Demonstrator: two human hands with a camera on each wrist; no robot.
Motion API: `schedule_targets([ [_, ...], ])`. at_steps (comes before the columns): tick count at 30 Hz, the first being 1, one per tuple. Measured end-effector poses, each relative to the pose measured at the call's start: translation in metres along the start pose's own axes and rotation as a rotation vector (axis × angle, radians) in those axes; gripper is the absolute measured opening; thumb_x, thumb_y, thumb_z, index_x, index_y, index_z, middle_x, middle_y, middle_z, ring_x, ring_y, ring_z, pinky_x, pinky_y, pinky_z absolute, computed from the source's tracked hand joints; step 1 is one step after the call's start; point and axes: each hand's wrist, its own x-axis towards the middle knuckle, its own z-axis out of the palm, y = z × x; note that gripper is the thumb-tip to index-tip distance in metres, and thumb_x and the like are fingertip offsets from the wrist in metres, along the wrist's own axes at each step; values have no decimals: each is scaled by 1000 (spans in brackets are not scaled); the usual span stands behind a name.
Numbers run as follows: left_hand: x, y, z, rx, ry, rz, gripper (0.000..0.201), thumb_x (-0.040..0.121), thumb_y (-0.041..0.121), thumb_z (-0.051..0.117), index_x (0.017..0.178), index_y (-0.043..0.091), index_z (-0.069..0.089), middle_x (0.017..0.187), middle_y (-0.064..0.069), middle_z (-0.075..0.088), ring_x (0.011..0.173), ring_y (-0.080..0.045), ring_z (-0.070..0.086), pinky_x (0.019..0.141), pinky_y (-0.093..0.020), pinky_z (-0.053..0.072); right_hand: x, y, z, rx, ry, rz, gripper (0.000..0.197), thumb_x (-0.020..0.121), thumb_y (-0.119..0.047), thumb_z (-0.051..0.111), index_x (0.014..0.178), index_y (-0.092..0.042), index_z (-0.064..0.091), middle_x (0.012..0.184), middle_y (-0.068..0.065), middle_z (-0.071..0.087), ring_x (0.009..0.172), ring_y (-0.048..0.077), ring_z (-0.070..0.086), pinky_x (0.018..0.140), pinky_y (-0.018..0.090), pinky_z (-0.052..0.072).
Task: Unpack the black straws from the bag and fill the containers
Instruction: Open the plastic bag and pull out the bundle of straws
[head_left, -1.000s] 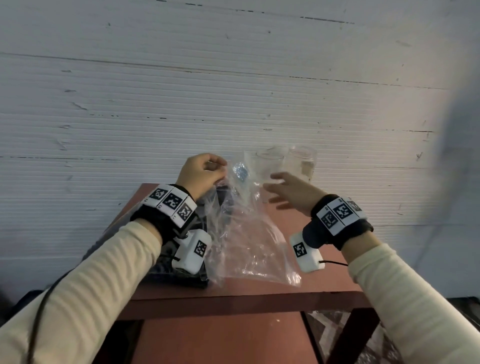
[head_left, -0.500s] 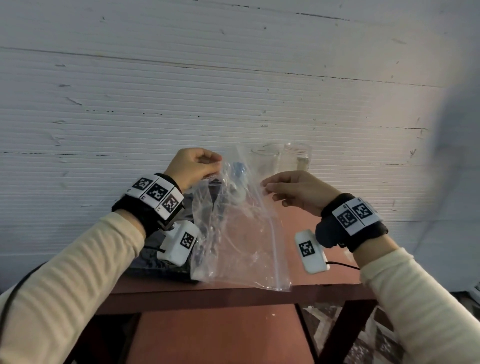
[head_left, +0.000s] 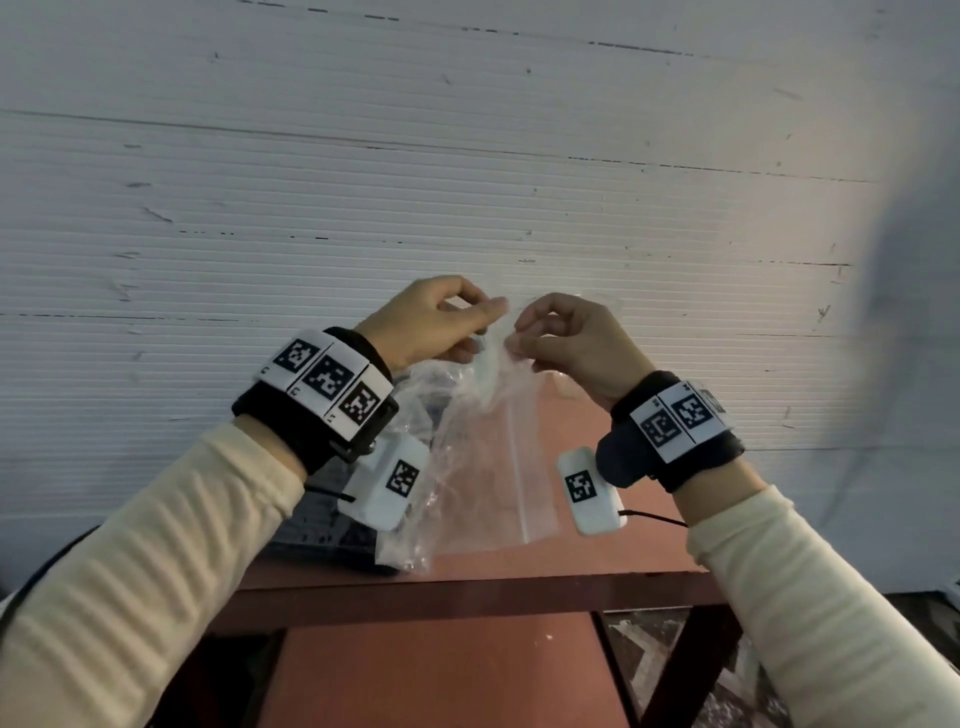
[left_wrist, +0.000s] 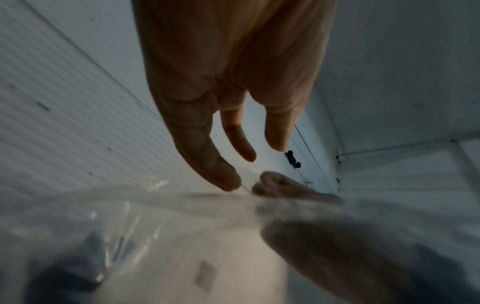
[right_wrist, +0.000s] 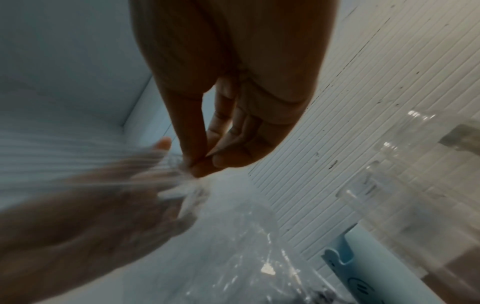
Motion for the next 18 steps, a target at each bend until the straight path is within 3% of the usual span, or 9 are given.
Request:
schedule_targets([
  [4,-5,-7,9,-195,-53,-38,17,91,31,64,95,16,56,100,-17,68,83,-21,69,78,-27,59,0,-2,16,19,3,-109,18,81,3,72,92,-7,63,80,9,66,76,20,64,73,34,58],
  [7,-10,-13,6,-347,-102,-29,13,93,18,61,101,15,52,87,-13,69,77,-20,69,75,-26,59,1,3,23,26,4,-145,15,82,5,69,88,-8,64,79,-1,67,72,16,65,71,31,57],
  [10,-11,-20,1,-413,-123,-31,12,92,13,62,101,17,56,86,-10,70,79,-20,69,81,-29,59,1,7,29,84,-3,-116,16,83,6,68,86,-9,64,79,-4,67,71,18,63,69,28,56],
  [16,-12,-29,-4,-556,13,-79,15,88,-3,63,98,8,62,86,-9,73,80,-19,73,73,-26,59,6,11,36,190,-35,-74,15,86,6,63,93,-6,68,84,3,68,73,21,62,70,26,55],
  [18,-12,-31,-5,-542,38,-84,17,87,-7,62,99,6,63,87,-9,72,83,-19,72,72,-24,59,5,10,39,160,-39,-68,16,88,9,59,95,-1,69,77,0,71,66,13,63,65,22,54],
])
